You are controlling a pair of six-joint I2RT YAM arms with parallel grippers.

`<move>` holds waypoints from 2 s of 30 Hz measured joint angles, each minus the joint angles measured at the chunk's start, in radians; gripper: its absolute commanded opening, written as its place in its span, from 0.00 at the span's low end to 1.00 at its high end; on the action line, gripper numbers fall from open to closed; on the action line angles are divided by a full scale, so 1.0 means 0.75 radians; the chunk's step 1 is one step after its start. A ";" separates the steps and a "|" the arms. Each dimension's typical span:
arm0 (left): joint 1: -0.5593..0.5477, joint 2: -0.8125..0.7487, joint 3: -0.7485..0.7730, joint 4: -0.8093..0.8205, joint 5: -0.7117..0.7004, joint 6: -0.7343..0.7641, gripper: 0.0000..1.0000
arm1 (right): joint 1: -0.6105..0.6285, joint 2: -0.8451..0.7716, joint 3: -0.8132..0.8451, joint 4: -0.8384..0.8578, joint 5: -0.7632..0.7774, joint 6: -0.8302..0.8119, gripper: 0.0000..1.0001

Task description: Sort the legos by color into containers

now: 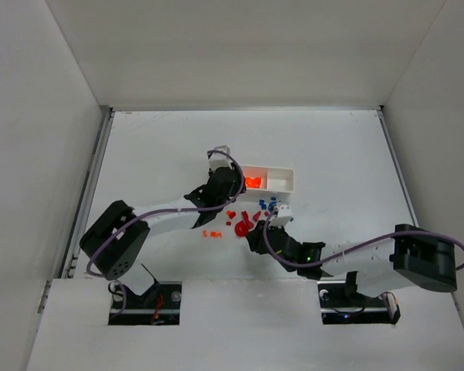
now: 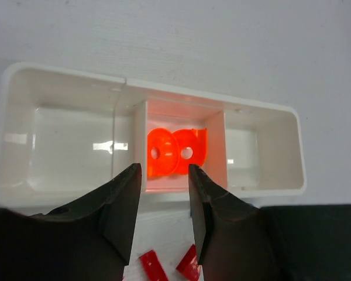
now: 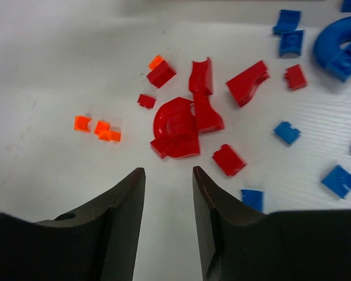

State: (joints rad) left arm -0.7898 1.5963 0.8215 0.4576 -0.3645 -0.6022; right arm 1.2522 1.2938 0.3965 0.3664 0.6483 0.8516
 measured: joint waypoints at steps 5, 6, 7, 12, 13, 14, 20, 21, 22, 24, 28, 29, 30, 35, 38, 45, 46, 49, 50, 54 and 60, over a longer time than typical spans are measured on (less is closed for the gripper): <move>-0.010 -0.310 -0.277 -0.003 -0.087 0.026 0.31 | 0.056 0.146 0.119 0.001 -0.013 -0.025 0.45; -0.012 -0.381 -0.335 -0.017 -0.110 0.026 0.31 | 0.066 0.175 0.144 0.002 -0.014 -0.028 0.46; -0.018 -0.452 -0.394 -0.026 -0.131 0.025 0.30 | 0.082 0.234 0.189 0.006 -0.018 -0.037 0.48; -0.060 -0.809 -0.628 -0.214 -0.253 -0.016 0.30 | 0.095 0.421 0.313 0.022 -0.051 -0.068 0.57; -0.068 -0.850 -0.647 -0.259 -0.271 -0.032 0.30 | 0.095 0.454 0.338 0.022 -0.056 -0.080 0.57; -0.078 -0.899 -0.668 -0.316 -0.291 -0.049 0.31 | 0.095 0.479 0.358 0.022 -0.058 -0.089 0.58; -0.092 -1.026 -0.696 -0.556 -0.348 -0.122 0.35 | 0.080 0.630 0.490 0.021 -0.069 -0.141 0.54; -0.092 -1.022 -0.696 -0.577 -0.350 -0.132 0.36 | 0.075 0.645 0.504 0.022 -0.069 -0.148 0.53; -0.093 -1.016 -0.696 -0.600 -0.350 -0.144 0.36 | 0.065 0.664 0.519 0.022 -0.065 -0.154 0.52; -0.098 -1.000 -0.696 -0.636 -0.351 -0.169 0.36 | 0.051 0.684 0.531 0.022 -0.047 -0.159 0.51; -0.117 -0.987 -0.703 -0.663 -0.345 -0.197 0.37 | 0.030 0.709 0.552 0.026 -0.017 -0.168 0.44; -0.122 -0.987 -0.703 -0.667 -0.343 -0.199 0.37 | 0.024 0.715 0.558 0.026 -0.011 -0.170 0.42; -0.135 -0.987 -0.703 -0.670 -0.342 -0.204 0.37 | 0.021 0.724 0.565 0.030 -0.005 -0.174 0.39; -0.179 -0.980 -0.703 -0.673 -0.334 -0.223 0.41 | 0.014 0.749 0.584 0.040 0.008 -0.179 0.29; -0.205 -0.963 -0.703 -0.681 -0.329 -0.234 0.43 | 0.014 0.752 0.585 0.041 0.011 -0.178 0.26; -0.268 -0.907 -0.703 -0.682 -0.326 -0.244 0.45 | 0.014 0.642 0.534 0.029 0.014 -0.179 0.26; -0.274 -0.892 -0.703 -0.682 -0.326 -0.244 0.45 | 0.010 0.587 0.515 0.031 0.012 -0.184 0.26; -0.286 -0.851 -0.703 -0.679 -0.326 -0.246 0.45 | -0.009 0.468 0.479 0.032 0.007 -0.201 0.26; -0.291 -0.833 -0.703 -0.677 -0.327 -0.247 0.45 | -0.037 0.407 0.464 0.031 0.007 -0.218 0.26; -0.300 -0.784 -0.703 -0.666 -0.328 -0.248 0.44 | -0.191 0.273 0.452 0.037 -0.016 -0.279 0.26; -0.300 -0.713 -0.699 -0.611 -0.345 -0.258 0.44 | -0.482 0.243 0.460 0.032 -0.078 -0.367 0.26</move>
State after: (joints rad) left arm -1.0149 1.0618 0.2974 -0.0010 -0.6231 -0.7956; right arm 0.8909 1.4761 0.7414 0.3901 0.5900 0.5762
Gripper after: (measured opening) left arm 0.443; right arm 0.271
